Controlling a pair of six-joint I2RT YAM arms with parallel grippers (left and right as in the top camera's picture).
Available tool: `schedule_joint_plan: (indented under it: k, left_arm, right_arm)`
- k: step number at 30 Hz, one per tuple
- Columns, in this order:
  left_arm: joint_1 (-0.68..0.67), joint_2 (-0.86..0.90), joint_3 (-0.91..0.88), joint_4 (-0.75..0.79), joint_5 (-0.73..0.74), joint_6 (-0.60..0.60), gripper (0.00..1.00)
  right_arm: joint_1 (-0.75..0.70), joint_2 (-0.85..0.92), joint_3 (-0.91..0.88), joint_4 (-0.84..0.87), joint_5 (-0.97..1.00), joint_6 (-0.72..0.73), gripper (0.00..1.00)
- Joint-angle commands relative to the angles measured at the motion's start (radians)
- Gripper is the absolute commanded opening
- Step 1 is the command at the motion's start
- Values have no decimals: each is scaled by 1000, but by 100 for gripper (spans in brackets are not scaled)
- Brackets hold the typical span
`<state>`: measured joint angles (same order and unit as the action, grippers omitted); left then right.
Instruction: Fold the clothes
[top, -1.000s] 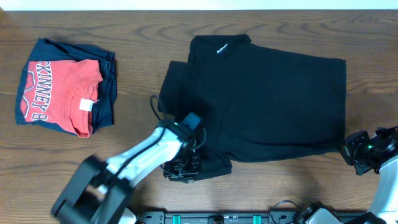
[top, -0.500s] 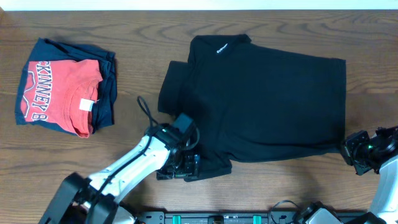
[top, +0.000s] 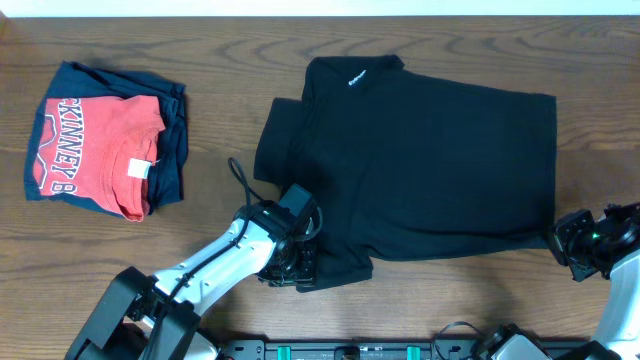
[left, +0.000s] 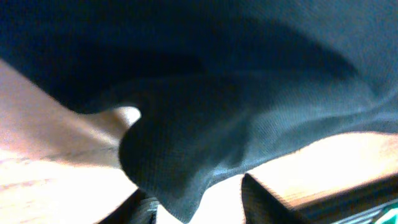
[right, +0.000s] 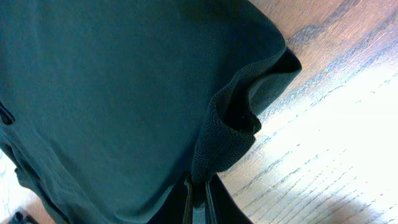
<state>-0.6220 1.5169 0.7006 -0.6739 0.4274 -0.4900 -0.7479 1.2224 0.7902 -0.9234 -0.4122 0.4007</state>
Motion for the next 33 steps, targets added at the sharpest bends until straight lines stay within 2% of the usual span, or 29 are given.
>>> schedule_joint_plan:
  k: [1,3,9,15,19,26,33]
  left_arm:
    - [4,0,2,-9,58,46,19]
    - [4,0,2,-18,103,68,7]
    - [29,-3,4,-75,169,93,6]
    - [159,-60,42,-201,169,139,6]
    - [246,-146,88,-258,168,188,6]
    - [301,-259,101,-206,168,186,6]
    - [301,-271,101,-85,169,177,6]
  right_arm:
    - [0,0,19,0,-11,-18,7]
    - [0,0,19,0,-11,-24,7]
    - [0,0,19,-2,-11,-32,7]
    - [0,0,19,-7,-14,-60,6]
    - [0,-8,19,-10,-120,-159,4]
    - [0,-16,19,20,-107,-130,1]
    - [0,-15,19,58,-82,-33,1]
